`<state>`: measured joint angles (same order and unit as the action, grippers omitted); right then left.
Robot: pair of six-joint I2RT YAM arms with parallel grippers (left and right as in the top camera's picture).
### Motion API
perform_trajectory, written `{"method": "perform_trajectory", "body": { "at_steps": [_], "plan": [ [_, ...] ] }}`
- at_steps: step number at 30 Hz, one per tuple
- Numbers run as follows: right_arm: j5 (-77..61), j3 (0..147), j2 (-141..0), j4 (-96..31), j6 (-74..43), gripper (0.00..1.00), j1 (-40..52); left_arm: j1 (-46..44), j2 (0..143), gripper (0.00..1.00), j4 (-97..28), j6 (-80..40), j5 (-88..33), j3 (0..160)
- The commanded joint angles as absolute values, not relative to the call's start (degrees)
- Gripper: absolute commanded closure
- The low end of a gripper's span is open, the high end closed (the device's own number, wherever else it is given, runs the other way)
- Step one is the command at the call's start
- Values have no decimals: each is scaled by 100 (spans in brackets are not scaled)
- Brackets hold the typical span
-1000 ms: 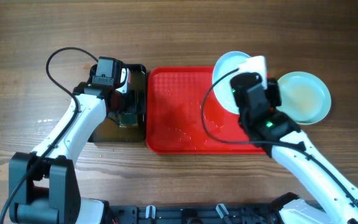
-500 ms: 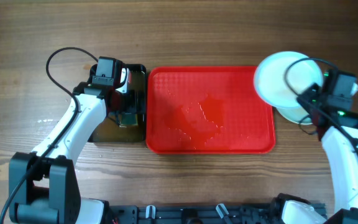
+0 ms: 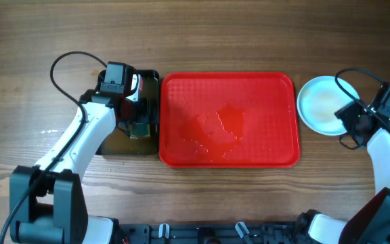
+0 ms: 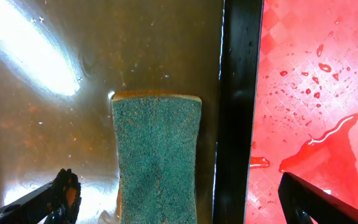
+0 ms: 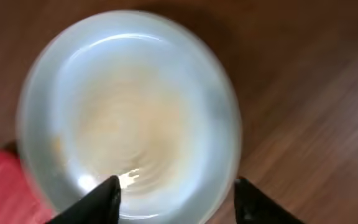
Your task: Clean dirty plates on tray and stack at the side
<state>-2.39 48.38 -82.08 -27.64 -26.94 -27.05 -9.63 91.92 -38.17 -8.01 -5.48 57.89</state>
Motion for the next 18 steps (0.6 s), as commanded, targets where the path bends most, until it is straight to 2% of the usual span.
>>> {"method": "perform_trajectory", "body": {
  "at_steps": [1, 3, 4, 7, 11, 18],
  "plan": [
    [-1739, 4912, -8239, -2703, -1778, 27, -2563, -943, 9111, 0, -3782, -1031, -513, 5896],
    [-1813, 4921, -8239, -2694, -1468, 15, -2239, -880, 9107, 0, -3745, -1334, -379, 5896],
    [-1809, 4963, -8237, -2718, -1197, 1, -1942, -786, 9107, 0, -3736, -1509, -381, 5931],
    [-1715, 5207, -8228, -2969, -711, 0, -1181, -556, 9063, 0, -3863, -1723, -410, 6084],
    [-1210, 5892, -8173, -4045, -469, 0, -287, -427, 8715, 0, -4709, -1719, -403, 6283],
    [-972, 5815, -7000, -4565, -650, 0, 193, -456, 7531, 0, -5170, -1717, -401, 6071]
  ]
}}
